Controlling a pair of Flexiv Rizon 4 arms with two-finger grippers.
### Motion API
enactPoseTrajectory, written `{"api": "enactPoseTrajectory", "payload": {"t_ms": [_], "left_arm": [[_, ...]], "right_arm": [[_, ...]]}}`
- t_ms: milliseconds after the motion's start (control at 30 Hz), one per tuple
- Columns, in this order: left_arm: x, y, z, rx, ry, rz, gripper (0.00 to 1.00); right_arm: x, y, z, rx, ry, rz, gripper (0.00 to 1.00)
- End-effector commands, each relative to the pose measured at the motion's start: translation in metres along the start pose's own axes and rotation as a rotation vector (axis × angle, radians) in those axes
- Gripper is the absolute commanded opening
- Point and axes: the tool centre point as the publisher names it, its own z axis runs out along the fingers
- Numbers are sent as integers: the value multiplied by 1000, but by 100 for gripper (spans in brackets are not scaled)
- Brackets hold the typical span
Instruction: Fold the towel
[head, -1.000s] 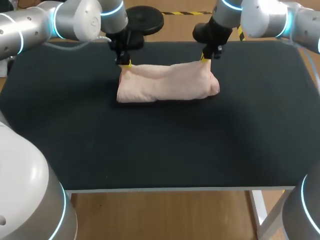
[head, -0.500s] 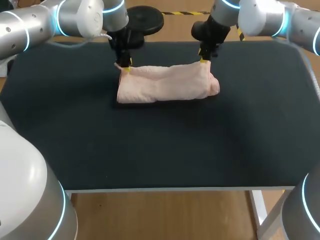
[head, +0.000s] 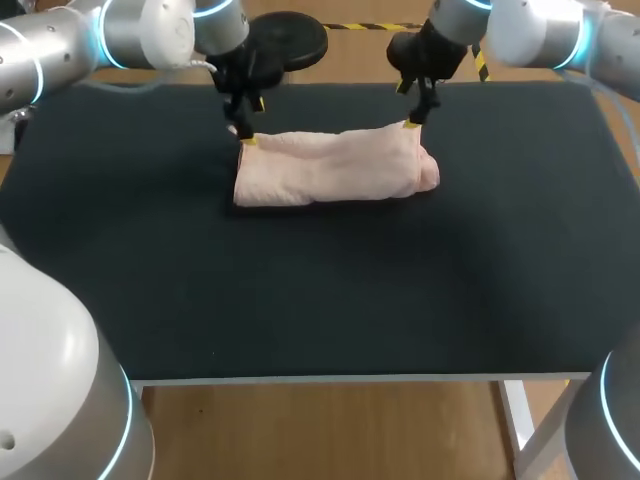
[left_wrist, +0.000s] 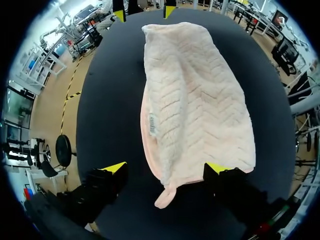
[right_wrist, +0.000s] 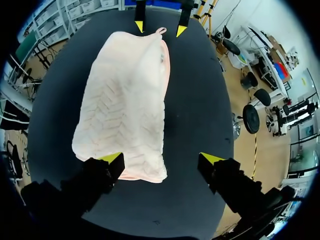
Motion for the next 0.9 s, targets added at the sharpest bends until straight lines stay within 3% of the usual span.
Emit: {"api": "enactPoseTrajectory", "payload": {"t_ms": [33,267,400,633,900], "left_arm": [[23,-1,-16,1,-31,4,100],[36,4,-33,51,-32,-39,100],[42,10,-46,49,-45,-37,100],[55,28,-68,143,-81,10,100],[62,38,-82,227,-94,-7,100]], "right_arm": [[22,0,-13,-7,-17,-12,100],[32,-9,-21,-92,8,91,100],[35,-5,-32,-87,-7,72,100],[36,-3,-41,-113,-20,98,100],[38,-4,-44,-156,-18,169,100]]}}
